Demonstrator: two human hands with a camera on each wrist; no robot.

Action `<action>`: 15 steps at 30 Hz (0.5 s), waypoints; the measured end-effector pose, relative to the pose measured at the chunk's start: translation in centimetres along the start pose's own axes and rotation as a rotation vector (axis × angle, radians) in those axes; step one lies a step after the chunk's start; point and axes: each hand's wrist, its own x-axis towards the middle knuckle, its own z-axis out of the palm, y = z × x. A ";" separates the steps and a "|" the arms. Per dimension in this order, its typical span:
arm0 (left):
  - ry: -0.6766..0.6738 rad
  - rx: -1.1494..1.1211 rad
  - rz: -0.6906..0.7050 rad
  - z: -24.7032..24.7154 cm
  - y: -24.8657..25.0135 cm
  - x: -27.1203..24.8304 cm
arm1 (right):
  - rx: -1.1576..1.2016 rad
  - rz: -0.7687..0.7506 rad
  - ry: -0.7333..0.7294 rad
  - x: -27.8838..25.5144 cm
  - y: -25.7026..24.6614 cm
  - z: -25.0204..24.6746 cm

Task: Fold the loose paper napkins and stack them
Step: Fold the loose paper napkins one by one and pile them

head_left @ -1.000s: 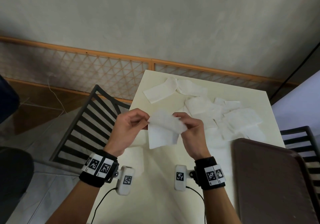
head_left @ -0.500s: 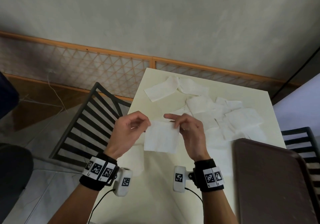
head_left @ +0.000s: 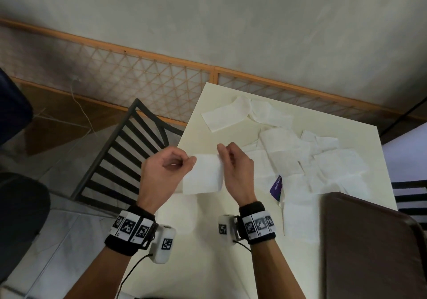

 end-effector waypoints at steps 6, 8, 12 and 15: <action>0.036 0.241 -0.212 -0.3 -5.7 3.4 | 0.026 0.181 -0.186 1.6 3.9 5.1; -0.049 0.371 -0.296 -0.2 -8.5 4.0 | -0.100 0.233 -0.276 1.8 5.6 6.7; -0.237 0.584 -0.274 0.5 -12.3 4.6 | -0.461 0.288 -0.486 2.3 6.5 8.5; -0.263 0.679 -0.246 0.7 -13.0 4.5 | -0.572 0.255 -0.394 5.2 6.1 7.7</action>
